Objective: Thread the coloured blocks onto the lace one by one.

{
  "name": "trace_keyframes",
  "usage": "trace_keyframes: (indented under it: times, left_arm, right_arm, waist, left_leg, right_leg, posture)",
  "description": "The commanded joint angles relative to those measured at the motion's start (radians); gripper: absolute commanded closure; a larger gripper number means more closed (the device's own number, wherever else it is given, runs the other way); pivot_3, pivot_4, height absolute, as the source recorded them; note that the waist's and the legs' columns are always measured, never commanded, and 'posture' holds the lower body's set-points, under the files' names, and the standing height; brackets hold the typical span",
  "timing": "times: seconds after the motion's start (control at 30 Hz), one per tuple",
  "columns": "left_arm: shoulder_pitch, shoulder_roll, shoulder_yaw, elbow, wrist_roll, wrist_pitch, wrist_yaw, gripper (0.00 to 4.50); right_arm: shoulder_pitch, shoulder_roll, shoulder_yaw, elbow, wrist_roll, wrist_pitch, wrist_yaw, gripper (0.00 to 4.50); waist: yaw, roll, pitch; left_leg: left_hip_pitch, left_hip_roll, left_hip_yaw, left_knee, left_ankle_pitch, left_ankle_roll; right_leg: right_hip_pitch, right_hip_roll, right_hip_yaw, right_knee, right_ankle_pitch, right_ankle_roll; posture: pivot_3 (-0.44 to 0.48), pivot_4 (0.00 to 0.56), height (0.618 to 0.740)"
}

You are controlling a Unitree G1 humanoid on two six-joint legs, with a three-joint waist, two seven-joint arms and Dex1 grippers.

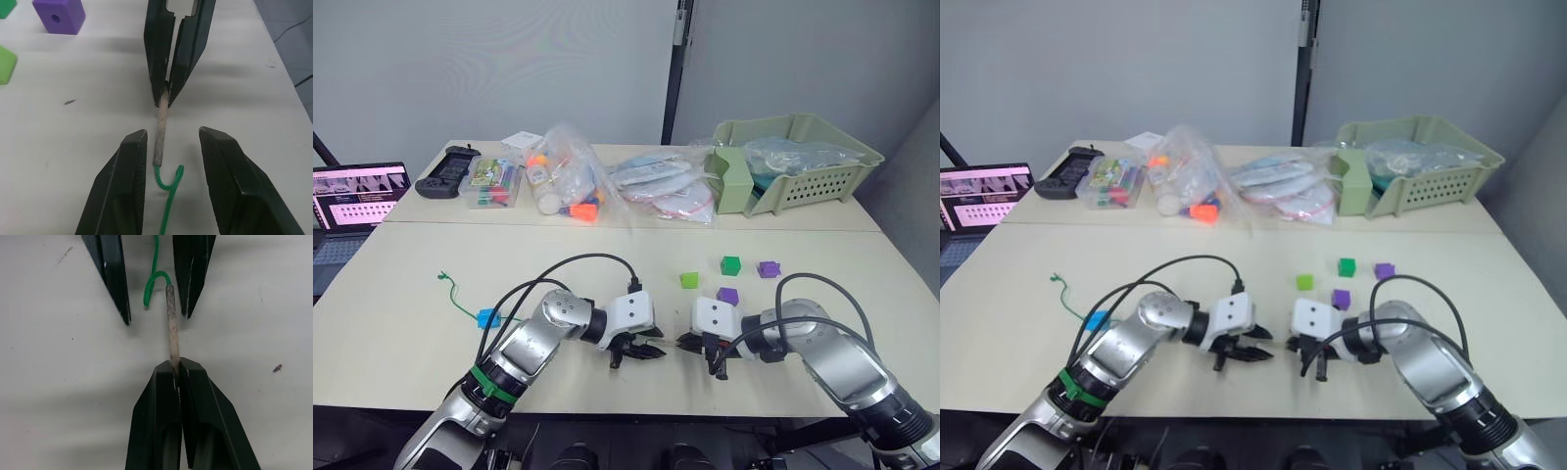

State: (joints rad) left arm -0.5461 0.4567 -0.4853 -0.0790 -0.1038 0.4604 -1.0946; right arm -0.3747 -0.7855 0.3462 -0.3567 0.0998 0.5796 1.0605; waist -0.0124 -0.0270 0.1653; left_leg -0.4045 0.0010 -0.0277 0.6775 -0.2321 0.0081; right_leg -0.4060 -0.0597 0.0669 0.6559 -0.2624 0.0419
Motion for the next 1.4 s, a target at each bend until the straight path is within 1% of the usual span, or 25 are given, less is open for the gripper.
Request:
trace_keyframes:
  times: [0.03,0.13,0.17,0.3,0.67,0.73,0.8,0.83,0.93,0.97,1.03,1.07,1.13,1.2,1.27,1.33,1.4]
  left_arm:
    - [-0.021,-0.007,0.002,0.007,0.013,-0.021,0.005,2.72]
    - [-0.02,-0.008,0.005,0.01,0.012,-0.016,0.005,2.72]
    - [-0.018,-0.008,0.007,0.01,0.012,-0.015,0.006,3.25]
    - [-0.015,-0.008,0.013,0.009,0.01,-0.014,0.012,4.48]
    - [-0.007,-0.004,0.026,0.002,0.001,-0.011,0.019,4.48]
    - [-0.008,-0.001,0.024,0.0,0.004,-0.009,0.018,4.48]
    - [-0.013,0.004,0.019,-0.002,0.004,-0.007,0.009,4.48]
    - [-0.015,0.007,0.017,-0.003,0.005,-0.007,0.005,4.5]
    - [-0.018,0.011,0.016,-0.012,0.003,0.0,0.0,4.5]
    - [-0.019,0.011,0.017,-0.014,0.001,0.002,0.0,4.5]
    - [-0.019,0.013,0.017,-0.019,0.0,0.003,-0.002,4.5]
    - [-0.017,0.014,0.018,-0.023,-0.001,0.005,-0.002,4.5]
    - [-0.015,0.016,0.019,-0.027,-0.001,0.006,-0.003,4.5]
    - [-0.015,0.02,0.02,-0.03,-0.004,0.006,-0.007,4.5]
    - [-0.015,0.022,0.019,-0.028,-0.005,0.005,-0.011,4.5]
    - [-0.014,0.025,0.02,-0.029,-0.006,0.004,-0.014,4.5]
    - [-0.013,0.025,0.02,-0.029,-0.008,0.005,-0.015,4.5]
  right_arm:
    - [-0.012,-0.002,-0.017,-0.037,0.006,0.009,-0.007,4.5]
    - [-0.01,-0.004,-0.019,-0.04,0.007,0.01,-0.007,4.5]
    - [-0.009,-0.004,-0.019,-0.04,0.007,0.01,-0.008,4.5]
    - [-0.008,-0.004,-0.019,-0.04,0.007,0.011,-0.008,4.5]
    - [-0.001,0.001,-0.014,-0.033,0.003,0.014,-0.015,4.5]
    - [0.004,0.006,-0.02,-0.038,0.007,0.023,-0.024,4.5]
    - [0.023,0.021,-0.056,-0.063,0.041,0.045,-0.041,4.5]
    - [0.039,0.03,-0.087,-0.086,0.061,0.06,-0.056,3.83]
    - [0.112,0.04,-0.208,-0.164,0.133,0.129,-0.103,2.91]
    - [0.149,0.039,-0.261,-0.186,0.158,0.15,-0.116,2.49]
    - [0.215,0.047,-0.369,-0.215,0.209,0.194,-0.147,1.89]
    - [0.25,0.053,-0.42,-0.228,0.232,0.212,-0.162,1.5]
    - [0.306,0.069,-0.5,-0.247,0.264,0.24,-0.199,0.85]
    - [0.369,0.111,-0.585,-0.26,0.274,0.264,-0.273,0.85]
    - [0.441,0.203,-0.669,-0.278,0.247,0.271,-0.402,0.85]
    - [0.481,0.275,-0.69,-0.294,0.207,0.268,-0.516,0.85]
    - [0.501,0.331,-0.669,-0.309,0.168,0.24,-0.601,0.85]
  waist:
    - [0.0,0.0,0.0]
    - [0.0,0.0,0.0]
    - [0.0,0.0,0.0]
    - [0.0,0.0,0.0]
    - [0.0,0.0,0.0]
    - [0.0,0.0,0.0]
    - [0.0,0.0,0.0]
    - [0.001,0.0,0.0]
    - [0.003,0.0,0.0]
    - [0.005,0.0,0.0]
    - [0.008,0.0,0.0]
    - [0.009,0.0,0.0]
    - [0.009,0.0,0.0]
    - [0.009,0.0,0.0]
    - [0.009,0.0,0.0]
    - [0.008,0.0,0.0]
    - [0.003,0.0,0.0]
  left_leg:
    - [0.0,0.0,0.0,0.0,0.0,0.0]
    - [0.0,0.0,0.0,0.0,0.0,0.0]
    - [0.0,0.0,0.0,0.0,0.0,0.0]
    - [0.0,0.0,0.0,0.0,0.0,0.0]
    - [0.0,0.0,0.0,0.0,0.0,0.0]
    - [0.0,0.0,0.0,0.0,0.0,0.0]
    - [0.0,0.0,0.0,0.0,0.0,0.0]
    - [0.0,0.0,0.0,0.0,0.0,0.0]
    - [-0.001,0.0,-0.002,0.0,0.0,0.0]
    - [-0.001,0.0,-0.003,0.0,0.0,0.0]
    - [-0.001,-0.001,-0.004,0.0,0.0,0.0]
    - [-0.001,-0.001,-0.004,0.0,0.0,0.0]
    - [0.0,0.0,-0.003,0.0,0.0,0.0]
    - [0.0,0.0,-0.003,0.0,0.0,0.0]
    - [0.0,0.0,-0.003,0.0,0.0,0.0]
    - [0.0,0.0,-0.002,-0.001,0.0,0.0]
    - [0.0,0.0,-0.002,-0.001,0.0,0.0]
  right_leg:
    - [0.0,0.0,0.0,0.0,0.0,0.0]
    - [0.0,0.0,0.0,0.0,0.0,0.0]
    - [0.0,0.0,0.0,0.0,0.0,0.0]
    - [0.0,0.0,0.0,0.0,0.0,0.0]
    - [0.0,0.0,0.0,0.0,0.0,0.0]
    - [0.0,0.0,0.0,0.0,0.0,0.0]
    - [0.0,0.0,0.0,0.0,0.0,0.0]
    - [0.0,0.0,0.0,0.0,0.0,0.0]
    - [0.0,0.0,0.0,0.0,0.0,0.0]
    - [0.0,0.0,0.0,0.0,0.0,0.0]
    - [0.0,-0.001,0.0,0.0,0.0,0.0]
    - [0.001,-0.001,0.0,-0.001,0.0,0.0]
    - [0.001,-0.001,0.0,-0.001,0.0,0.0]
    - [0.001,-0.001,0.0,-0.001,0.0,0.0]
    - [0.001,0.0,0.0,0.0,0.0,0.0]
    - [0.001,0.0,0.0,0.0,0.0,0.0]
    - [0.001,0.0,0.001,0.0,0.0,0.0]
  posture:
    - [0.0,0.15,0.74]
    - [0.0,0.15,0.74]
    - [0.0,0.15,0.74]
    - [0.0,0.15,0.74]
    - [0.0,0.15,0.74]
    - [0.0,0.15,0.74]
    - [0.0,0.15,0.74]
    - [0.0,0.15,0.74]
    - [0.0,0.15,0.74]
    - [0.0,0.15,0.74]
    - [0.0,0.15,0.74]
    - [0.0,0.15,0.74]
    - [0.0,0.15,0.74]
    - [0.0,0.15,0.74]
    - [0.0,0.15,0.74]
    - [0.0,0.15,0.74]
    - [0.0,0.15,0.74]
